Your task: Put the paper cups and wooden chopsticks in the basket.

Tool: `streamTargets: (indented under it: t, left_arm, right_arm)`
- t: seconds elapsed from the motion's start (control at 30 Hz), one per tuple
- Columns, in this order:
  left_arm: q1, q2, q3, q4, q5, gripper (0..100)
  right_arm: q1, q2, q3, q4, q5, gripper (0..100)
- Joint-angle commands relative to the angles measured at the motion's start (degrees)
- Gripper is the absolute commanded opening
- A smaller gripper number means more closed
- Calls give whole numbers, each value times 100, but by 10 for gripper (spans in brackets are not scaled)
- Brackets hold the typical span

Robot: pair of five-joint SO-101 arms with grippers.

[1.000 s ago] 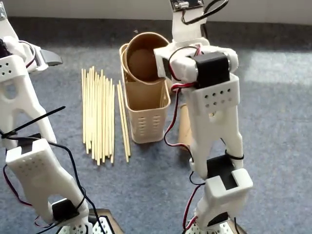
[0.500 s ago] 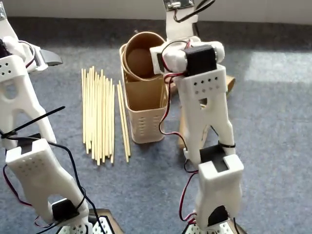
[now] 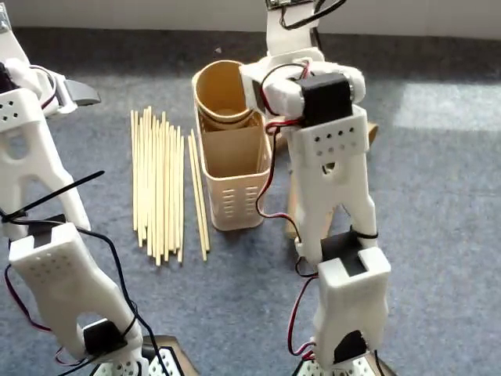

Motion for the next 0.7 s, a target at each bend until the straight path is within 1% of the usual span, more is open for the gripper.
streamTargets:
  t: [0.0,0.07,0.13,0.2,0.27,0.37,0.43,0.6,0.67]
  left_arm:
    - [-4,-48,-13,-35,-44,393]
    - [-22,-48,-13,-35,-44,393]
    - [-57,-48,-13,-35,-53,393]
    - [-145,-48,-13,0,-53,393]
    - [-180,-48,-13,0,-53,393]
    - [-171,-48,-13,9,-53,393]
    - [-171,-48,-13,9,-53,393]
    - [-198,-48,-4,9,-53,393]
    - [-198,-48,-4,9,-53,393]
  right_arm:
    - [-48,-567,-347,207,431,501]
    - [198,-884,-532,602,607,495]
    - [760,-1130,-295,760,659,483]
    - [1569,-1297,769,725,668,459]
    - [1956,-1332,1912,699,941,425]
    - [2202,-1182,3301,611,1292,389]
    - [2264,-1068,3829,189,1327,387]
    - [2299,-637,4338,-945,1240,387]
    - [2378,-435,4347,-1279,870,387]
